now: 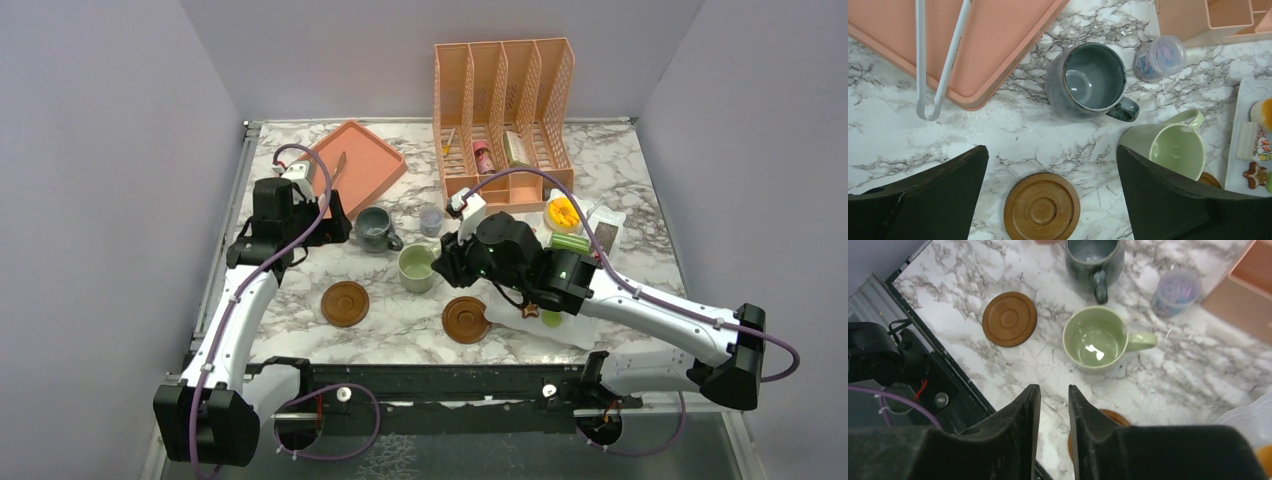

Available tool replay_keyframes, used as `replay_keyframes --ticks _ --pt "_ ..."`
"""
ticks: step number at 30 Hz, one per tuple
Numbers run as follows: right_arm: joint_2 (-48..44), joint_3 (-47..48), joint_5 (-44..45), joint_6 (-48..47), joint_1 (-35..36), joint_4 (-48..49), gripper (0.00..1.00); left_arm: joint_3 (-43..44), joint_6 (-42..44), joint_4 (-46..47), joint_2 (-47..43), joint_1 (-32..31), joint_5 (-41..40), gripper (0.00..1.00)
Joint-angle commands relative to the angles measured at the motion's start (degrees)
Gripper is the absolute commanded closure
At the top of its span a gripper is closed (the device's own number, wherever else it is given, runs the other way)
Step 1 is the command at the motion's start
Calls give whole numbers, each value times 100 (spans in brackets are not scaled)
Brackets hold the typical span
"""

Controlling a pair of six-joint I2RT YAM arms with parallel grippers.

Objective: Serve the afternoon tea
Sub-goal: Place the clamp on the tray, then adjust the coaster at the center of the board.

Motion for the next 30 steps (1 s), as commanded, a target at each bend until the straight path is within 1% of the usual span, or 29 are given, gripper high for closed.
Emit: replay_keyframes --ticks 1,3,7,8,11,16,22,30 --pt "95 -245 -232 338 40 -324 74 -362 -201 535 -218 -5 -335 1" --pt "159 -405 -212 399 36 -260 83 -483 -314 619 -232 0 -464 1" --pt "408 -608 -107 532 41 -245 97 -660 -377 736 -233 -6 -429 1" --pt "463 -654 -98 568 36 -245 99 -719 -410 785 -254 -6 -448 1" --pt "607 -849 -61 632 42 -82 99 -828 -495 862 -281 -6 -429 1" --pt "821 -1310 303 821 37 153 99 -824 -687 874 -288 -67 -591 1" --pt "1058 -1636 420 900 39 372 99 -762 -590 724 -330 -129 -727 1" --pt "1352 -1995 655 1060 42 677 99 -753 -572 725 -296 -150 -646 1"
